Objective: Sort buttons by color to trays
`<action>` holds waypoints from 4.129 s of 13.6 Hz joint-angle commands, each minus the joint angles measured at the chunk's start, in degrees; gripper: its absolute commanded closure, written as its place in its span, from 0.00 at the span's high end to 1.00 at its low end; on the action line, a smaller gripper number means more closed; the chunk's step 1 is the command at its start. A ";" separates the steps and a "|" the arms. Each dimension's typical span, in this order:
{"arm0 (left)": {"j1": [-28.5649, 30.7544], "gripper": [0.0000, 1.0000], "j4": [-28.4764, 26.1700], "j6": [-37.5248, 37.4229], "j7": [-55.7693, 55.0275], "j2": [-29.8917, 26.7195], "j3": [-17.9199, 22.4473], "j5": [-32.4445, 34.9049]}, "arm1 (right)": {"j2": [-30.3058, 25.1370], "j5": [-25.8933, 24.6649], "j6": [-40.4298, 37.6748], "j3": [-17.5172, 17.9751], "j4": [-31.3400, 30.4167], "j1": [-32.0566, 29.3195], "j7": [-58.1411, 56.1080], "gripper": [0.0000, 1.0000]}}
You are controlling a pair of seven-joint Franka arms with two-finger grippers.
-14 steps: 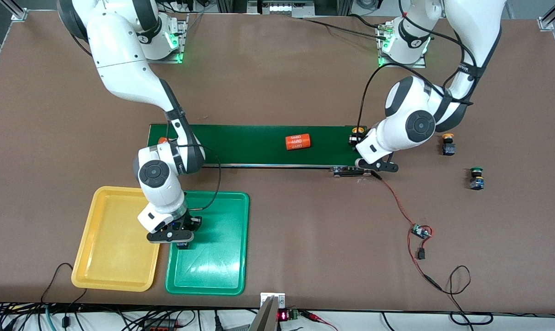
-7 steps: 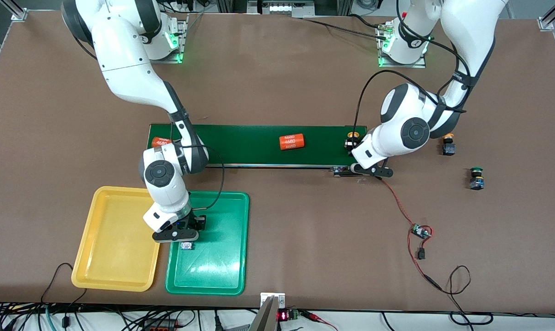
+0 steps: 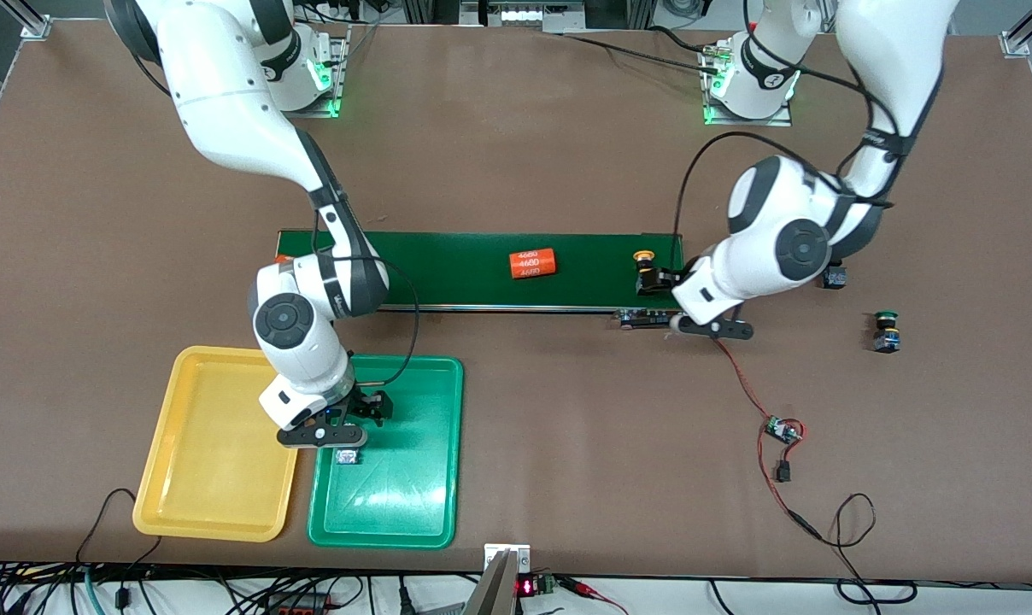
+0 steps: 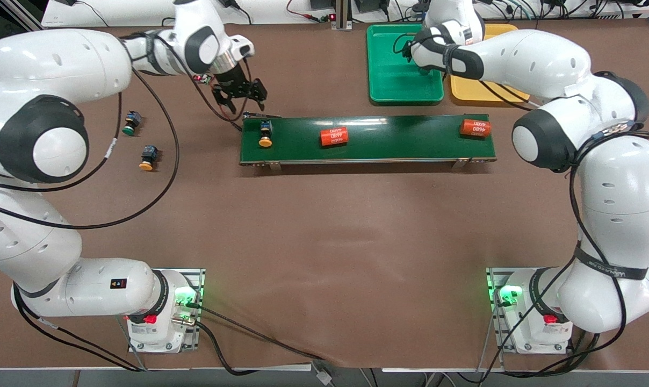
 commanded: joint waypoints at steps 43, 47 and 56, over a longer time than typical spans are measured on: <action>21.89 0.00 -15.00 8.66 19.37 -8.84 -4.08 17.99 | -12.95 -3.35 -14.96 20.10 -10.85 5.87 32.84 1.00; 13.11 0.00 -14.21 8.31 5.65 -9.80 -6.37 16.41 | -12.78 -3.17 -14.87 20.10 -10.94 6.22 33.45 1.00; 1.67 0.00 -5.25 7.96 -4.04 0.11 -6.38 5.68 | -12.69 -3.88 -14.96 20.10 -10.94 6.57 32.75 1.00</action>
